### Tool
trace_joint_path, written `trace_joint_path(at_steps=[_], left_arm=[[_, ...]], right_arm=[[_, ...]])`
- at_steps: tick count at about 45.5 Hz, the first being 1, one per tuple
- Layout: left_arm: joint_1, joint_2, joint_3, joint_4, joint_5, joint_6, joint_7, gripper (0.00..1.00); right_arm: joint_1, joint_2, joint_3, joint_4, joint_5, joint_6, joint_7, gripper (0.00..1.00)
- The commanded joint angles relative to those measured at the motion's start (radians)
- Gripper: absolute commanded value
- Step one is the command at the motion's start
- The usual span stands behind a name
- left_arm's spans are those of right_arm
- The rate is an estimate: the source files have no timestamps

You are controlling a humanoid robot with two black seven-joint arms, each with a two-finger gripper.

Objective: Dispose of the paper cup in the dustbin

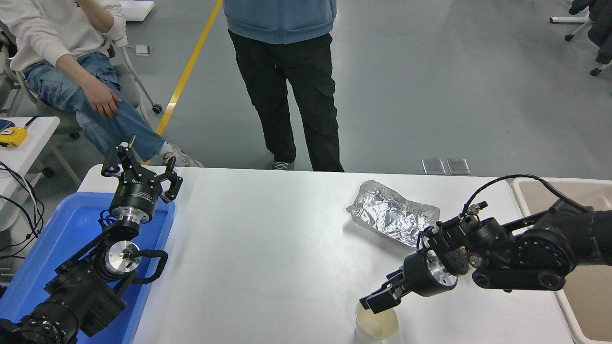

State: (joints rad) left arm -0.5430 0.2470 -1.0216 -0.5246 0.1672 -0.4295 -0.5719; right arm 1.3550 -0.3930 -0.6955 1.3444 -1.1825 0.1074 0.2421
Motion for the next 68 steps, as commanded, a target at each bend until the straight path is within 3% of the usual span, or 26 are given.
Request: trace_joint_path(at_steps=[1,7,12,18,23,29,34,53,68], left_arm=[[0.000,0.000,0.000,0.000,0.000,0.000,0.000,1.00],[0.000,0.000,0.000,0.000,0.000,0.000,0.000,1.00],[0.000,0.000,0.000,0.000,0.000,0.000,0.000,1.00],[0.000,0.000,0.000,0.000,0.000,0.000,0.000,1.00],[0.000,0.000,0.000,0.000,0.000,0.000,0.000,1.00],[0.000,0.000,0.000,0.000,0.000,0.000,0.000,1.00],[0.000,0.000,0.000,0.000,0.000,0.000,0.000,1.00],[0.000,0.000,0.000,0.000,0.000,0.000,0.000,1.00],[0.000,0.000,0.000,0.000,0.000,0.000,0.000,1.00]], right_arm=[[0.004,0.013,-0.027,-0.007,-0.020,0.005,0.009,0.99],[0.004,0.014,-0.025,-0.008,-0.020,-0.003,0.009,0.96],[0.010,0.014,-0.027,-0.010,-0.025,-0.018,0.013,0.86],[0.012,0.014,-0.029,-0.008,-0.052,-0.043,0.026,0.84],[0.009,0.016,-0.032,-0.008,-0.069,-0.090,0.037,0.71],[0.012,0.022,-0.067,-0.017,-0.089,-0.094,0.071,0.23],[0.023,0.022,-0.078,-0.019,-0.089,-0.094,0.080,0.00],[0.039,0.019,-0.099,-0.019,-0.138,-0.094,0.143,0.00],[0.113,0.000,-0.059,-0.001,-0.060,-0.095,0.171,0.00]])
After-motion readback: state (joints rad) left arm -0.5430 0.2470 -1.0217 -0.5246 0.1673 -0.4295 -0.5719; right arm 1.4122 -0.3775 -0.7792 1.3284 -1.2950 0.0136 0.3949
